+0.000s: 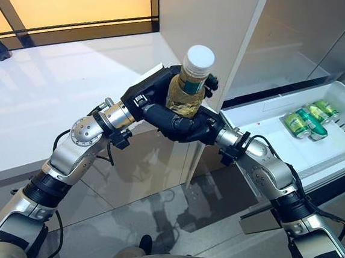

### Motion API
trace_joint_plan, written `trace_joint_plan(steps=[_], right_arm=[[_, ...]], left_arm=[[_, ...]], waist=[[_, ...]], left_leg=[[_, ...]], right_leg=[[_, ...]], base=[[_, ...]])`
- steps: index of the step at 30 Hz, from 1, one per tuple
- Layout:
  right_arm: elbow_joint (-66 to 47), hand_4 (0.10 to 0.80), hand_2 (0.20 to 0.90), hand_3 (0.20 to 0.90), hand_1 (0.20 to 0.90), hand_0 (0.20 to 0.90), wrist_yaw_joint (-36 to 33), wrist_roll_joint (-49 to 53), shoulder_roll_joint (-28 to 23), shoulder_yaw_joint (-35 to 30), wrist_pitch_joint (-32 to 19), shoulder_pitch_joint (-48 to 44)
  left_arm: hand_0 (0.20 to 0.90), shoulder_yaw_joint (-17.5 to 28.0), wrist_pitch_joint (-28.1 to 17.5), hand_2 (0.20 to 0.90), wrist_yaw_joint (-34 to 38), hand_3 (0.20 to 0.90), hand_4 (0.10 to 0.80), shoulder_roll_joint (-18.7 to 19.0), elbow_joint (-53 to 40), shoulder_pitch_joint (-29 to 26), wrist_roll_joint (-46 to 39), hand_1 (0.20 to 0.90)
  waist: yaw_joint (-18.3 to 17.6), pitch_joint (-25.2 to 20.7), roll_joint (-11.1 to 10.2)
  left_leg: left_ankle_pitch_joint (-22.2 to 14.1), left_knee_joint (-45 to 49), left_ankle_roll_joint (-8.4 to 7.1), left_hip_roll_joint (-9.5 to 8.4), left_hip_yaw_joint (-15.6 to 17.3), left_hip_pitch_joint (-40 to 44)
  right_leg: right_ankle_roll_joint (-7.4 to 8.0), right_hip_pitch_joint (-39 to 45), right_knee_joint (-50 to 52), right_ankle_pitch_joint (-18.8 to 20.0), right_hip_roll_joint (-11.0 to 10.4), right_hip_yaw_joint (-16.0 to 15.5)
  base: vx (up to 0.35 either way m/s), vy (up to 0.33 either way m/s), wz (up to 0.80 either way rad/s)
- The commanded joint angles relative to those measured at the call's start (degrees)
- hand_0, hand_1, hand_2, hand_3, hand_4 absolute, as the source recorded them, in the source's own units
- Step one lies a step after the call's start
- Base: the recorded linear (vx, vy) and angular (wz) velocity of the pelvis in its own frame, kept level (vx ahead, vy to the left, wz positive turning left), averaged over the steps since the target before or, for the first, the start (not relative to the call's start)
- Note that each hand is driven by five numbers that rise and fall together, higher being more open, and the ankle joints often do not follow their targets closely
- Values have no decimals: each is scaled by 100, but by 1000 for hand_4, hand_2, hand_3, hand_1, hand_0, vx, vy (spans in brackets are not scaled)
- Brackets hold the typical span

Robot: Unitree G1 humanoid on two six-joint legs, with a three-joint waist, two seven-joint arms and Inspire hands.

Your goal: Put drinks into fridge and close the fridge

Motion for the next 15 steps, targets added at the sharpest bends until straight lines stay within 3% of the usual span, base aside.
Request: trace_joint_plan(steps=[1, 15], right_arm=[[-547, 100, 300, 200, 300, 300, 9, 561, 305, -275, -621, -796], [-614, 100, 300, 200, 300, 300, -238, 593, 230, -544, -733, -697]], left_arm=[[900, 265, -473, 900, 143, 900, 800, -239, -413, -871, -480, 900], [900, 621, -452, 900, 498, 900, 800, -25, -238, -558, -169, 900]], waist=[[25, -684, -40], [65, -673, -33]], left_leg=[[-659, 7, 74, -146, 93, 273], [-655, 7, 75, -137, 79, 273]], right_leg=[[344, -301, 116, 279, -105, -22], [342, -293, 106, 283, -97, -31]], base=[[0, 0, 0], [0, 0, 0]])
